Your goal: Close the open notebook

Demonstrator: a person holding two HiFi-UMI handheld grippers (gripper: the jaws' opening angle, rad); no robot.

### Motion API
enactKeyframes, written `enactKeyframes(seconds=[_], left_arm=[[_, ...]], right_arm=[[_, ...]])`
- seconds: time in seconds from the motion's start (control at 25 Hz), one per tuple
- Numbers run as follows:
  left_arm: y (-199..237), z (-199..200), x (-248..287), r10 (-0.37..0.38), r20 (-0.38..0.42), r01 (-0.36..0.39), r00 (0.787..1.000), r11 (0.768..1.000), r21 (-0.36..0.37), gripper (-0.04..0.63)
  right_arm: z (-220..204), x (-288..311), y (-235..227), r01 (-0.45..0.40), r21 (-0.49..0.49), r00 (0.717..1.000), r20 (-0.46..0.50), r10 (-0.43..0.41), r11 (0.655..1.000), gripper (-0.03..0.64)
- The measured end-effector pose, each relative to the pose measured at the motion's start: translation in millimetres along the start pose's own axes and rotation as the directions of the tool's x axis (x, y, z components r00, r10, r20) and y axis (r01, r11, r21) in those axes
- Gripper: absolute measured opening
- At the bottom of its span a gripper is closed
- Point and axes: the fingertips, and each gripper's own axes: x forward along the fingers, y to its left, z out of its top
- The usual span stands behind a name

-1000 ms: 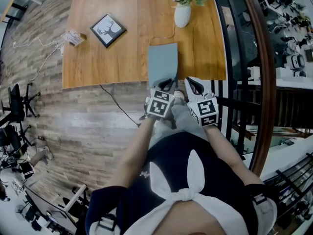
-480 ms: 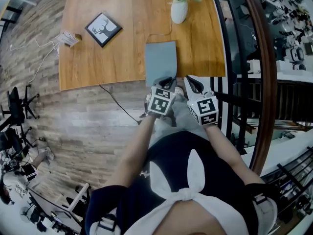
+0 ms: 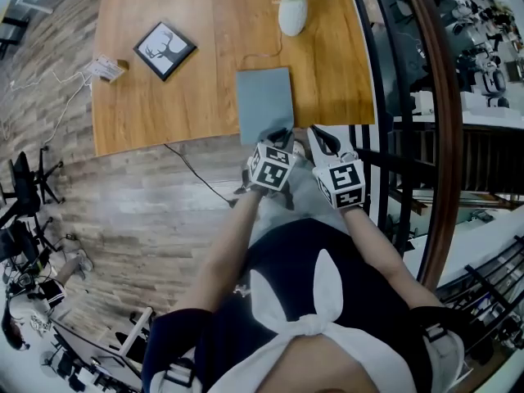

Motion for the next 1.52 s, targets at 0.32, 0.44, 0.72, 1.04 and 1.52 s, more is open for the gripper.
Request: enactKeyframes(seconds=[0.32, 0.44, 0.72, 1.04, 1.52], left_arm=[[-2.6, -5.6, 8.5, 0.002, -0.022, -0.001, 1.000, 0.999, 0.042, 0.080], [-3.2, -7.1, 9.3, 0.012, -0.024, -0.010, 1.000, 0.998, 0.061, 0.083], [-7.8, -8.0, 7.6, -0.016, -0.019, 0.017, 1.000, 0.997, 0.076, 0.127], [-14.1, 10.7, -17.8, -0.051, 0.062, 0.049, 0.997, 0.998, 0.032, 0.137], [3.5, 61.1, -107.3, 0.058, 0.307, -0.056, 0.950, 0.998, -0.015, 0.071]], right_arm=[[-1.7, -2.6, -4.4, 0.012, 0.004, 1.000, -0.002, -0.012, 1.000, -0.002], [-2.2, -3.9, -4.3, 0.016, 0.005, 1.000, -0.002, -0.016, 1.000, -0.002], [-2.5, -4.7, -4.1, 0.020, 0.006, 1.000, 0.000, -0.020, 1.000, -0.002], [2.5, -13.3, -1.1, 0.026, 0.002, 1.000, 0.016, -0.026, 1.000, -0.002], [23.1, -26.5, 17.0, 0.008, -0.010, 0.997, 0.083, -0.007, 1.000, -0.002]])
